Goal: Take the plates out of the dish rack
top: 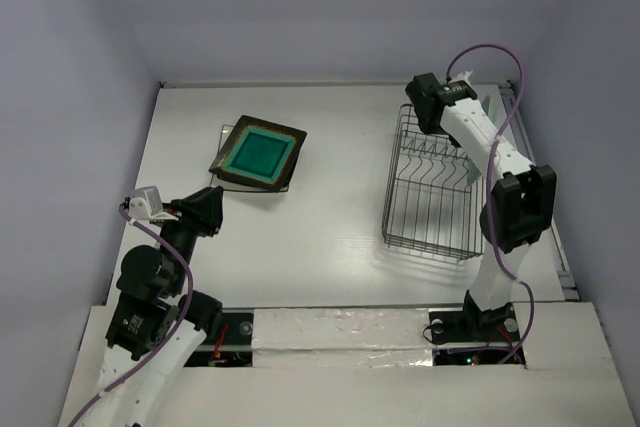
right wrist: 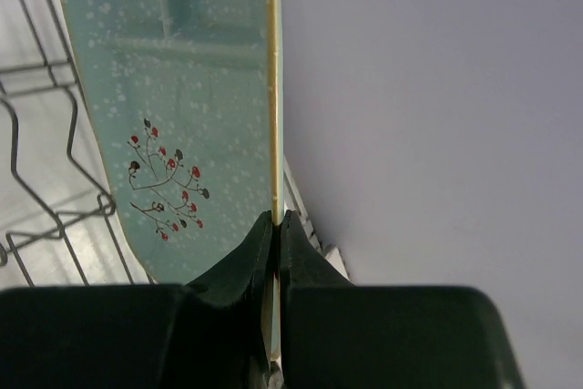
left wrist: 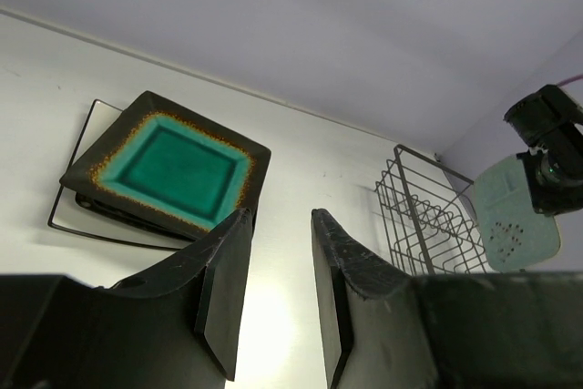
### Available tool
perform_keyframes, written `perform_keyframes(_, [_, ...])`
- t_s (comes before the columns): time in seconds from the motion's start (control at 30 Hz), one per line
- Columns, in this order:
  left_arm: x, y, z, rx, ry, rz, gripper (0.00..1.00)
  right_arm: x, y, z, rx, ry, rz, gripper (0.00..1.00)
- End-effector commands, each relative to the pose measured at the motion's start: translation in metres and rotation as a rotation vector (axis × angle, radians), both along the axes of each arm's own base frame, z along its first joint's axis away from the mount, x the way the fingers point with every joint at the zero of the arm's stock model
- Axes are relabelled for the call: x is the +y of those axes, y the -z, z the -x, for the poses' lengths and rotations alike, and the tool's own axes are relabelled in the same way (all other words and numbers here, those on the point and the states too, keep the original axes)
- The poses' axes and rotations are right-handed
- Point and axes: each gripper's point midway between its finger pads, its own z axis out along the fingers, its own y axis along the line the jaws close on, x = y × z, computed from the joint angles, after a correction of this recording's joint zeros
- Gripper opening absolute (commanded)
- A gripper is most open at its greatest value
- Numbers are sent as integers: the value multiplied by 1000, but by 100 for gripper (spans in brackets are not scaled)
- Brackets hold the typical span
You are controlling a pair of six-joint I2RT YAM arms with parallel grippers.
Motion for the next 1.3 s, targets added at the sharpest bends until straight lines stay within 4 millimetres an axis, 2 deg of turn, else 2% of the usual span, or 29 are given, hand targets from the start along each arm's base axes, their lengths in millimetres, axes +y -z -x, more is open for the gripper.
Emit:
perform_keyframes(0.0, [1, -17, 0, -51, -2, 15, 29, 2, -65, -7, -213, 13, 159, 0])
perform_keyframes(0.07, [1, -17, 0, -51, -2, 16, 29, 0, -74, -3, -250, 32, 164, 0])
perform_keyframes(0.2, [0, -15, -1, -44, -2, 13, 29, 0, -111, 5, -369, 41, 127, 0])
perform_keyframes(0.23, [0, -15, -2, -43, -2, 11, 29, 2, -127, 10, -415, 32, 103, 0])
perform_keyframes(0.3, [-1, -14, -3, -39, -2, 9, 29, 11, -140, 14, -466, 7, 52, 0])
perform_keyframes(0.4, [0, -14, -2, -40, -2, 10, 29, 49, -153, 16, -543, -108, -107, 0])
perform_keyframes(0.43, [0, -15, -2, -42, -2, 10, 29, 69, -151, 12, -562, -158, -189, 0])
perform_keyframes(0.47, [0, -14, -2, -40, -2, 11, 29, 100, -150, 17, -568, -245, -254, 0])
perform_keyframes(0.57, [0, -14, -2, -39, -2, 11, 29, 172, -135, 23, -579, -396, -487, 0])
perform_keyframes(0.6, [0, -15, -2, -40, -1, 13, 29, 209, -120, 34, -535, -488, -546, 0])
perform_keyframes(0.63, [0, -14, -2, -37, -1, 11, 29, 241, -117, 36, -555, -541, -649, 0])
perform_keyframes(0.67, [0, -15, -1, -40, -1, 13, 29, 262, -112, 43, -552, -580, -704, 0])
perform_keyframes(0.7, [0, -15, -1, -39, -1, 14, 29, 280, -98, 51, -521, -612, -741, 0])
perform_keyframes(0.73, [0, -14, -1, -37, -1, 11, 29, 317, -95, 64, -513, -675, -850, 0])
perform_keyframes(0.8, [0, -14, -2, -37, -1, 13, 29, 344, -85, 77, -500, -713, -923, 0])
perform_keyframes(0.83, [0, -14, -2, -34, -1, 12, 29, 366, -73, 90, -477, -744, -986, 0])
perform_keyframes(0.9, [-1, -13, -2, -31, -1, 12, 29, 384, -62, 103, -458, -765, -1043, 0])
perform_keyframes(0.93, [-1, -14, -2, -32, -1, 13, 29, 398, -49, 115, -439, -774, -1101, 0])
perform_keyframes(1.03, [-1, -13, -3, -29, -1, 13, 29, 422, -31, 130, -417, -794, -1229, 0])
perform_keyframes(1.07, [-1, -13, -3, -29, -1, 11, 29, 423, -7, 140, -378, -779, -1235, 0])
perform_keyframes(1.13, [-1, -12, -3, -25, -1, 12, 29, 429, 15, 147, -351, -758, -1262, 0])
perform_keyframes(1.17, [-1, -12, -3, -25, -1, 12, 29, 426, 38, 151, -321, -729, -1254, 0])
perform_keyframes(1.27, [-1, -11, -4, -20, -1, 11, 29, 428, 59, 157, -312, -693, -1285, 0])
